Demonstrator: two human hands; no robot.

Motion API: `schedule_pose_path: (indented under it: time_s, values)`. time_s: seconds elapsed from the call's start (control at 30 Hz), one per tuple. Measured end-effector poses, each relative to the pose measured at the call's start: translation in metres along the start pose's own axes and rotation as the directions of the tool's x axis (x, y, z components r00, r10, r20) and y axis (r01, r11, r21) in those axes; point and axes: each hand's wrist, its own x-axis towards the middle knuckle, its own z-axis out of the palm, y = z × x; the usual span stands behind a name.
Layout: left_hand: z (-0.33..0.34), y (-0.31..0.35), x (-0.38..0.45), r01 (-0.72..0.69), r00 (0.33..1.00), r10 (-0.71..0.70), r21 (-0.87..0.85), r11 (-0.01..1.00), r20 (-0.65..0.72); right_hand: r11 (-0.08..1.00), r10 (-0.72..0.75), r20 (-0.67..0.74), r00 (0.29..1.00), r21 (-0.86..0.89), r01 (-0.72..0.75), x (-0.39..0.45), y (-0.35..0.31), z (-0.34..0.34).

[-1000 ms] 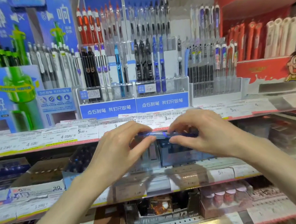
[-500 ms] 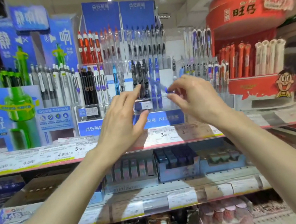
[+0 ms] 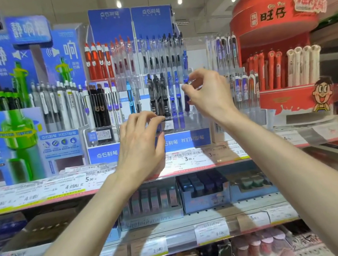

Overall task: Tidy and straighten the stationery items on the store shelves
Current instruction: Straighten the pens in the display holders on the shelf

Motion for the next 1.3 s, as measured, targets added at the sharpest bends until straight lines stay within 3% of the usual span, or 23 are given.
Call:
schedule_pose_path:
  time_s: [0.37, 0.93, 1.17, 1.3]
  values:
    - [0.005, 0.003, 0.0, 0.031, 0.999, -0.03, 0.007, 1.0, -0.017, 0.955, 0.014, 0.16, 0.987, -0.295, 0.035, 0.003, 0.004, 0.005]
    - [0.004, 0.002, -0.002, 0.027, 1.0, -0.027, -0.026, 0.999, 0.004, 0.963, 0.089, 0.116, 0.989, -0.265, -0.056, -0.013, 0.008, 0.009]
    - [-0.01, -0.006, -0.021, -0.016, 0.995, 0.031, -0.153, 0.988, 0.095, 0.99, -0.006, 0.125, 0.992, -0.139, 0.024, -0.05, 0.01, 0.0]
    - [-0.024, -0.008, -0.054, 0.031, 0.999, -0.022, -0.193, 0.981, 0.046, 0.986, -0.075, 0.13, 0.989, -0.137, 0.093, -0.091, 0.024, -0.008]
